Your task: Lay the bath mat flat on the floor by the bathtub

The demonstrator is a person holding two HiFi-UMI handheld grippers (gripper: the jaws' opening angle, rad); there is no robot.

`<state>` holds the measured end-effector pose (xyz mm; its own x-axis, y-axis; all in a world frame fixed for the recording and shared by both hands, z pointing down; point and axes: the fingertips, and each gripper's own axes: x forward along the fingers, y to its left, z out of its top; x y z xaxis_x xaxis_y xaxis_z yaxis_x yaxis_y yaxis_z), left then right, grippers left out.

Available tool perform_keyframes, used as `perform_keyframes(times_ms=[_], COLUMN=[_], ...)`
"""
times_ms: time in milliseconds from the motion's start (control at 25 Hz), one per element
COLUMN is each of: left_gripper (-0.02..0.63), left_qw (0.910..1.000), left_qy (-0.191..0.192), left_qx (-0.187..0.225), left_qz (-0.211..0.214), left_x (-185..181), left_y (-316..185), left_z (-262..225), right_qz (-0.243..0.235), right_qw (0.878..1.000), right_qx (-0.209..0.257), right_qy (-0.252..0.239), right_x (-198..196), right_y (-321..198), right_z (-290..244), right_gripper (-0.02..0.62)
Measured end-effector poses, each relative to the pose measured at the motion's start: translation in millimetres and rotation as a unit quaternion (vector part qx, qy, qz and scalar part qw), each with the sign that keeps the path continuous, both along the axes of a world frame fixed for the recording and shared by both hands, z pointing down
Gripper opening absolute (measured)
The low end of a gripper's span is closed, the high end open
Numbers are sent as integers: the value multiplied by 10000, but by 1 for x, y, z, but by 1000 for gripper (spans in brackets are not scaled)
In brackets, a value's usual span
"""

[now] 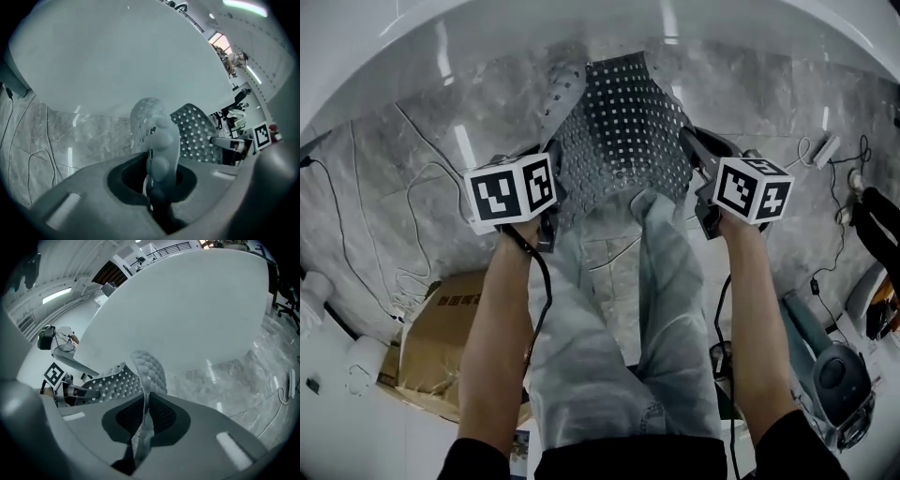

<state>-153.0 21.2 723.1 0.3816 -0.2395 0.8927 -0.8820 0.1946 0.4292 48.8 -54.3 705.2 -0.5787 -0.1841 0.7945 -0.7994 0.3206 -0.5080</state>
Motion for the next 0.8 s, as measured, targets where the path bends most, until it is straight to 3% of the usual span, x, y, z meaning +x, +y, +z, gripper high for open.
perform_keyframes(times_ms=[320, 600, 800], left_gripper=[25, 25, 26], left_qw=[9997, 9995, 9965], left_qy=[-146, -141, -319], left_qx=[-76, -174, -243], left_qz=[161, 233, 731], left_x=[-15, -22, -24], left_y=[-29, -48, -49], left_z=[61, 97, 118], right_qz=[-314, -404, -532], right_qw=[9989, 9975, 9956], right_qx=[-262, -351, -388], right_qy=[210, 464, 661], right_x=[-11, -4, 7], right_y=[-26, -34, -39], right_z=[66, 90, 115], right_gripper=[25, 25, 25])
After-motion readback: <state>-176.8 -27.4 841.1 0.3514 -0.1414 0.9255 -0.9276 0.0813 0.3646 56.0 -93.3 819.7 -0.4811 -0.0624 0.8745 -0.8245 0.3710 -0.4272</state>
